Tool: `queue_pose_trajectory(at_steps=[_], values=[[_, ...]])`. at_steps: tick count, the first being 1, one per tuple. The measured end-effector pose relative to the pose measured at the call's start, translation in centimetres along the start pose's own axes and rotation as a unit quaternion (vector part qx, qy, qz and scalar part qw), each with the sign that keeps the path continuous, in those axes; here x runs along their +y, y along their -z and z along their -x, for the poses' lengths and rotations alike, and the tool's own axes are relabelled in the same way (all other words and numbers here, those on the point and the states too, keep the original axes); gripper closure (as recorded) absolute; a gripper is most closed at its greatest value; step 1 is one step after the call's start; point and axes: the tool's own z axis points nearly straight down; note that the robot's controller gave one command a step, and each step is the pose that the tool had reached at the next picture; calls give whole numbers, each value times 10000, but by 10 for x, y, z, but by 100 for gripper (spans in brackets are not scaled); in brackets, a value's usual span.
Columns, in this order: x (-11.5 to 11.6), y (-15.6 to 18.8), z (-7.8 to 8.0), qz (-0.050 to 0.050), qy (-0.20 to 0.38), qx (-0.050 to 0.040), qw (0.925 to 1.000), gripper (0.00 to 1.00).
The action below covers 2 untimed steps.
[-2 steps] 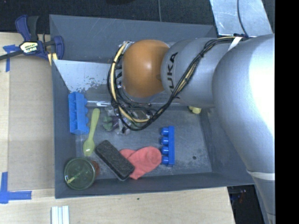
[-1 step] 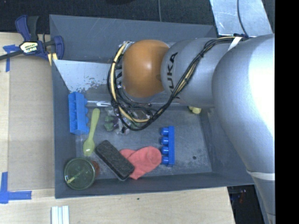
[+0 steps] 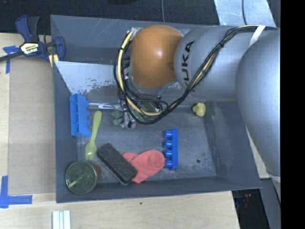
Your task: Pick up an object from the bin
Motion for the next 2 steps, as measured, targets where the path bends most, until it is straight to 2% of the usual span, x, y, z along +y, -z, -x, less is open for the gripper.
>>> queue_pose_trajectory(at_steps=[1, 2], values=[[-15, 41, -4, -7, -363, -26, 9993, 100], [-17, 52, 4, -8, -25, -51, 10000, 100]])
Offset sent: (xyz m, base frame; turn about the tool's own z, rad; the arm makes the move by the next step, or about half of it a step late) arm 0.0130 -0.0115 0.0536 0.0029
